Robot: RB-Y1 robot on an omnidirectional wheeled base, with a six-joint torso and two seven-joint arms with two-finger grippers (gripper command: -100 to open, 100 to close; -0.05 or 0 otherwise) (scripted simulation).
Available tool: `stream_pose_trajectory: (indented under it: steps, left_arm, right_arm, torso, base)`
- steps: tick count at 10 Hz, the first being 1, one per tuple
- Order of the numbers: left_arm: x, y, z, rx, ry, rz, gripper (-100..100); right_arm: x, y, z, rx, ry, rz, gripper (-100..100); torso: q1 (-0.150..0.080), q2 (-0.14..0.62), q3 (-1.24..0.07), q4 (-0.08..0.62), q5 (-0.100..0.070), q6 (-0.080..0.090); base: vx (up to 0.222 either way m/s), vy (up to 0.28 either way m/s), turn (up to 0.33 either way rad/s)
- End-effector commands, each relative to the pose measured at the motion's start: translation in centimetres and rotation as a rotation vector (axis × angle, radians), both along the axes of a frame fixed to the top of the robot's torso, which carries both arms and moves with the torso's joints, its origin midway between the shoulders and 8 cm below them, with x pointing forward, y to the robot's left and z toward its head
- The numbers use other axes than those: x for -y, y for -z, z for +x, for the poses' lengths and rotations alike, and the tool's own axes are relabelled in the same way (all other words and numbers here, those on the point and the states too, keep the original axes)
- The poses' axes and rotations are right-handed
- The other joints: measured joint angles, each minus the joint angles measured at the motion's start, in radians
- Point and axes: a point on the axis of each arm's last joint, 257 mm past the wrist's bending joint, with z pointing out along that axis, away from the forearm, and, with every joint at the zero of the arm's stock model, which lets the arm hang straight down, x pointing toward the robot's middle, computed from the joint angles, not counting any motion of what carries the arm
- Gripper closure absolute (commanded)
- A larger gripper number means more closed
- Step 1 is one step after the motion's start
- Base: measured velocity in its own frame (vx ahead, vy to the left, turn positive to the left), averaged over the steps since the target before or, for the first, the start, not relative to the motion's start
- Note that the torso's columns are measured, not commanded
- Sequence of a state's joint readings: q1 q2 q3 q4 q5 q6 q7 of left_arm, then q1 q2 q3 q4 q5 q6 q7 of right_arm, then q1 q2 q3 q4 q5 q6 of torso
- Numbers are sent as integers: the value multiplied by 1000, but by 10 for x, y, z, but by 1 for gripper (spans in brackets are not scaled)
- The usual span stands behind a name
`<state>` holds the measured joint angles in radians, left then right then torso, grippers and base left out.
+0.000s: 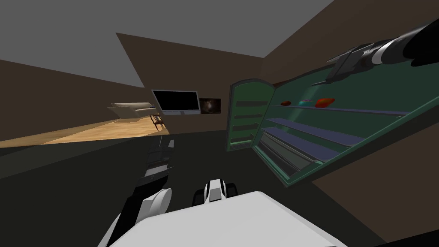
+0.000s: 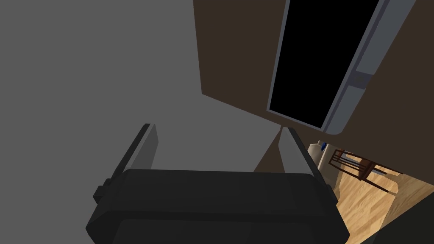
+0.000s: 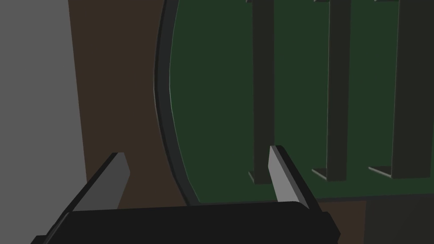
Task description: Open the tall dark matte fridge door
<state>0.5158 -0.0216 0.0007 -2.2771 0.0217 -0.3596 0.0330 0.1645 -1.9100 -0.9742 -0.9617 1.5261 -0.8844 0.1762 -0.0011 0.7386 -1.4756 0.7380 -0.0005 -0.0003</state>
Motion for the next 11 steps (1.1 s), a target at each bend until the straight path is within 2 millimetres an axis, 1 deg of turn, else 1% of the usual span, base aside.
stream_pose_trajectory:
  steps: [1, 2, 3, 4, 5, 7, 8, 11]
  left_arm:
    - [0, 0, 0, 0, 0, 0, 0]
    - [0, 0, 0, 0, 0, 0, 0]
    - [0, 0, 0, 0, 0, 0, 0]
    - [0, 0, 0, 0, 0, 0, 0]
    - [0, 0, 0, 0, 0, 0, 0]
    - [0, 0, 0, 0, 0, 0, 0]
    - [0, 0, 0, 0, 0, 0, 0]
    - [0, 0, 0, 0, 0, 0, 0]
  right_arm:
    - [-14, -18, -2, 0, -6, -1, -100]
    - [-19, -23, -3, 0, -8, -1, -100]
    - [-29, -35, -4, 0, -12, -2, -100]
    - [-34, -40, -5, 0, -14, -2, -100]
    - [-45, -51, -7, 0, -17, -2, -100]
    - [-42, -48, -8, -1, -16, -1, -100]
    - [-43, -48, -8, -1, -17, -1, 0]
    - [-42, -48, -8, -1, -17, -1, 0]
  torso:
    - [0, 0, 0, 0, 0, 0]
    - [-2, -1, -1, 0, 0, 1]
    - [-2, -2, -1, 0, -1, 0]
    - [0, -2, -1, 0, 0, 0]
    - [1, -1, -1, 0, 0, 0]
    - [3, 0, 0, 0, 1, 0]
    - [3, 0, 0, 0, 1, 0]
    - [1, 0, 0, 0, 1, 0]
  base:
    - [19, -46, -36]
    - [32, -80, -40]
    - [31, -74, -29]
    - [33, -64, -26]
    - [39, -64, -34]
    - [17, -28, -7]
    - [0, 0, 0]
    - [0, 0, 0]
